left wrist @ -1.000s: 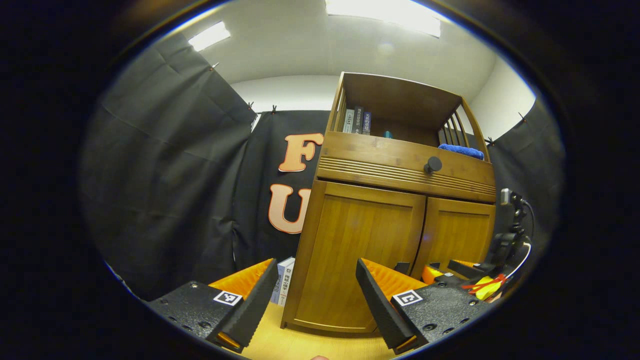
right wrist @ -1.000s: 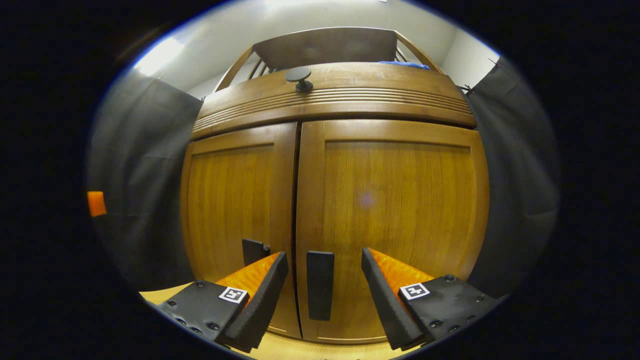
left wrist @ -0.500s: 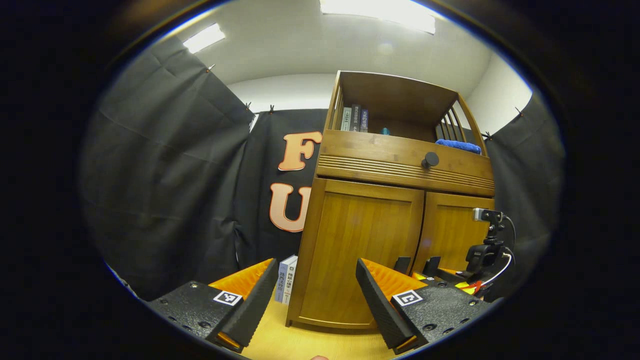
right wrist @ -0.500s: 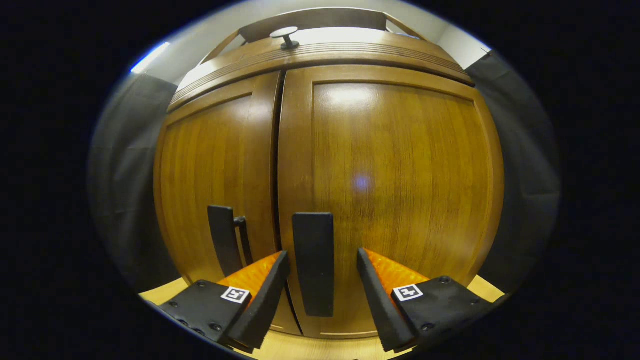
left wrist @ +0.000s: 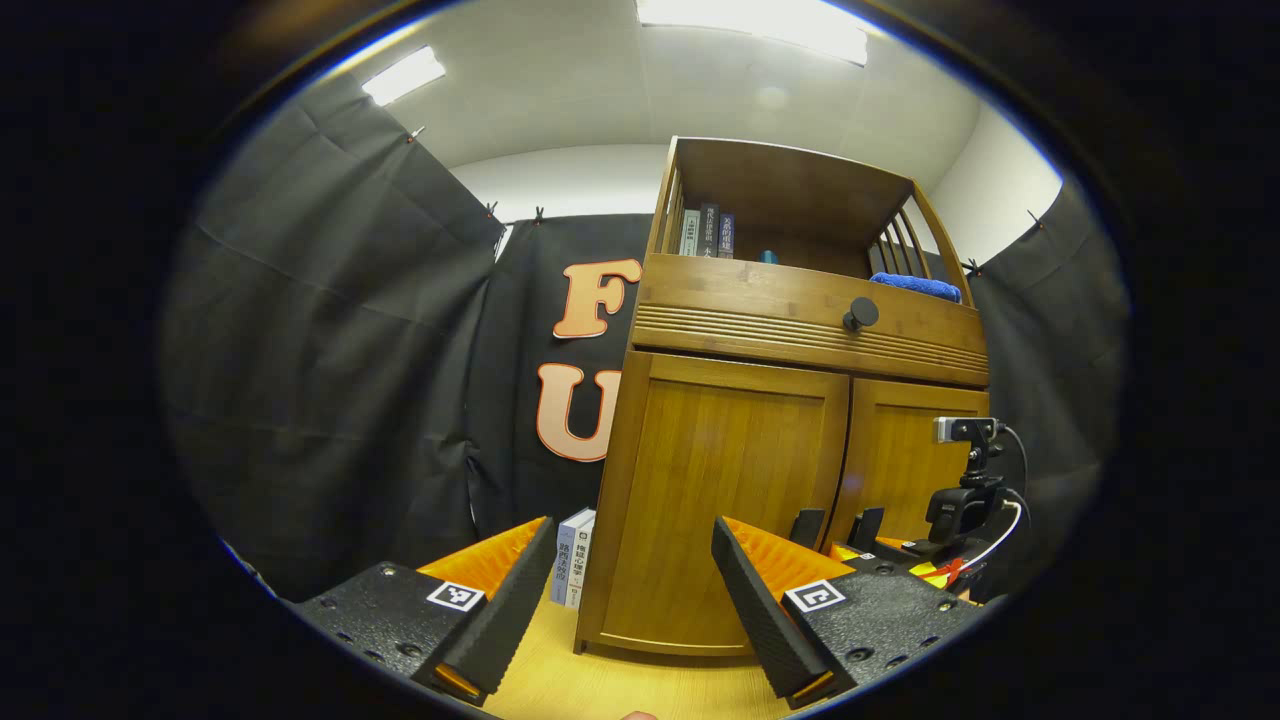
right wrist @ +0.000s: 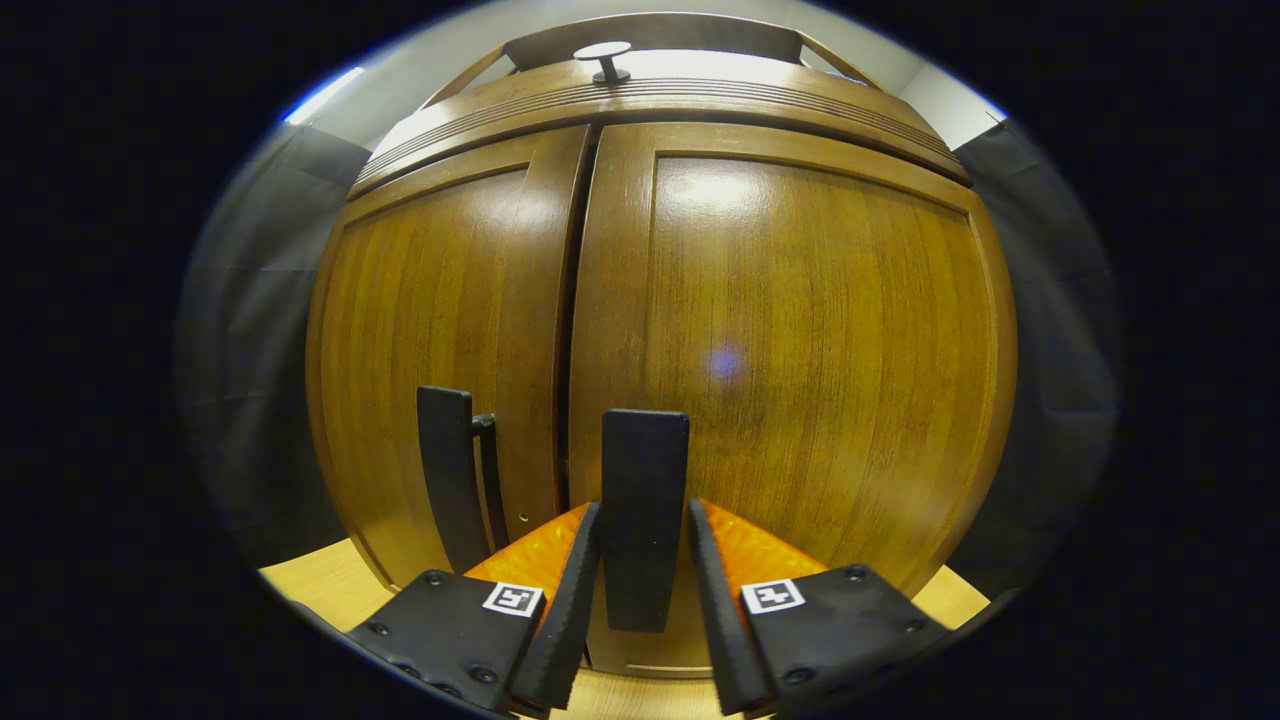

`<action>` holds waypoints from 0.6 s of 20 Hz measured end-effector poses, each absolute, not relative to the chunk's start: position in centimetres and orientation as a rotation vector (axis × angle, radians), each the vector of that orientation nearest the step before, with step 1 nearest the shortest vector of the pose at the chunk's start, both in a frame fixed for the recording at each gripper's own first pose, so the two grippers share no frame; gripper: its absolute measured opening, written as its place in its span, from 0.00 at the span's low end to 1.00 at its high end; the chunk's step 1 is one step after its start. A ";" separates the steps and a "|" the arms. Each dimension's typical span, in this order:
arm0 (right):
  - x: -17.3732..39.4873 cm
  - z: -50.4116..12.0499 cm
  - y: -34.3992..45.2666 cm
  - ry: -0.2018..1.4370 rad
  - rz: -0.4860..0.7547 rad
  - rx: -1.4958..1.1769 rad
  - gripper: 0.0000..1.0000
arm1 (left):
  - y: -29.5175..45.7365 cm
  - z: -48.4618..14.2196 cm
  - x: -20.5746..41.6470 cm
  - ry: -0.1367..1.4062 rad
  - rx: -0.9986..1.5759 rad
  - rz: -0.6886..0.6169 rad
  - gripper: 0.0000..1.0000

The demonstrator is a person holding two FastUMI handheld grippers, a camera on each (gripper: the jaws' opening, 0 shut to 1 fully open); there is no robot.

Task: Open the right door of the double-door shoe cabinet with the right hand, and open the left door with the left hand.

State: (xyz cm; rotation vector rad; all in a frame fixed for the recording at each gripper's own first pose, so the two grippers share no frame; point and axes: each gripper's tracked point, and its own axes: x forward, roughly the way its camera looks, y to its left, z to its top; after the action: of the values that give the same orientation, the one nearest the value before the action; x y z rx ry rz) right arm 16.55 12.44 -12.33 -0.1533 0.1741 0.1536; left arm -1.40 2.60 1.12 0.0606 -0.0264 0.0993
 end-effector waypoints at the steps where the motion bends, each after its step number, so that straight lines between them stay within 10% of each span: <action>1: 16.2 -12.2 12.4 0.180 0.162 -0.140 0.57 | 2.6 1.1 -1.5 -0.023 0.060 0.098 0.91; 5: 16.1 -12.9 12.7 0.222 0.180 -0.105 0.36 | 2.7 1.2 -2.0 -0.021 0.051 0.086 0.91; 12: 15.9 -12.9 12.9 0.241 0.184 -0.109 0.34 | 2.8 1.4 -3.0 -0.017 0.059 0.082 0.91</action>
State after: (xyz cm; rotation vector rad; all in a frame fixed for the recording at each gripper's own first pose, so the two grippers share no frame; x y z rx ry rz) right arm 15.94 12.90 -12.94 -0.1087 0.2410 0.1842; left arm -2.97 2.79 1.35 0.0593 -0.0169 0.0815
